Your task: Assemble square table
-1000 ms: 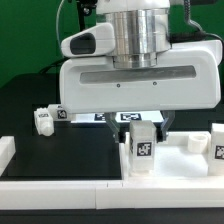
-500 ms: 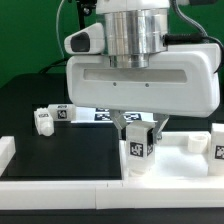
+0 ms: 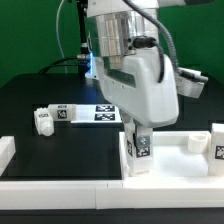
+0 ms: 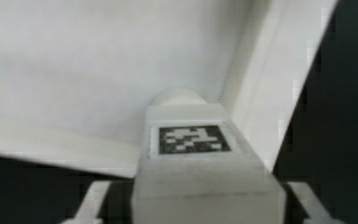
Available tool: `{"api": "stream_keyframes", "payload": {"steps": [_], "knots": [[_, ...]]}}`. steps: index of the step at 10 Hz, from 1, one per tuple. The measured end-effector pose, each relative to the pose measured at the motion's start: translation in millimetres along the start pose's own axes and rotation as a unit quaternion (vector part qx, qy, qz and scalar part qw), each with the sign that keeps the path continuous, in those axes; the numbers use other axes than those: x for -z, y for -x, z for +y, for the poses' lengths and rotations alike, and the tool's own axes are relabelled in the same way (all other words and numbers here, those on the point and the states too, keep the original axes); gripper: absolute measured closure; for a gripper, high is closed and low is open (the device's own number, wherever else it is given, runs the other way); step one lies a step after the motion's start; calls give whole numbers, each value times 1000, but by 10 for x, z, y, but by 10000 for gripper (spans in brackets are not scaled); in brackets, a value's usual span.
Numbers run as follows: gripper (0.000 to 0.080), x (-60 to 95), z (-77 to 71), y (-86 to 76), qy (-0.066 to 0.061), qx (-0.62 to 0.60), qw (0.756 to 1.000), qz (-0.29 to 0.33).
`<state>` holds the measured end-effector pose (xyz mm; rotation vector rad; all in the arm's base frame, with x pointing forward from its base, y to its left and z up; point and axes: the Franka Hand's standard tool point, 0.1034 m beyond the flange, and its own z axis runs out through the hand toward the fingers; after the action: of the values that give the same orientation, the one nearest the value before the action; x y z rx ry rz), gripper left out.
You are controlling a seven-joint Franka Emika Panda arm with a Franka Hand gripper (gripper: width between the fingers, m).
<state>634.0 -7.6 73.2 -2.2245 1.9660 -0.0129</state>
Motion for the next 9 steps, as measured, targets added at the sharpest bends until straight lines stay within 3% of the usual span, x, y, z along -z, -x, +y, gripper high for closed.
{"api": "stream_keyframes", "payload": {"steps": [2, 3, 4, 5, 6, 9], "knots": [[514, 0, -1, 1, 0, 0, 1000, 0], [434, 1, -1, 8, 3, 31, 1000, 3], [295, 10, -9, 39, 13, 120, 993, 8], [295, 6, -3, 81, 24, 229, 973, 7], [181, 0, 3, 106, 27, 273, 962, 4], [151, 1, 7, 81, 28, 353, 935, 3]]}}
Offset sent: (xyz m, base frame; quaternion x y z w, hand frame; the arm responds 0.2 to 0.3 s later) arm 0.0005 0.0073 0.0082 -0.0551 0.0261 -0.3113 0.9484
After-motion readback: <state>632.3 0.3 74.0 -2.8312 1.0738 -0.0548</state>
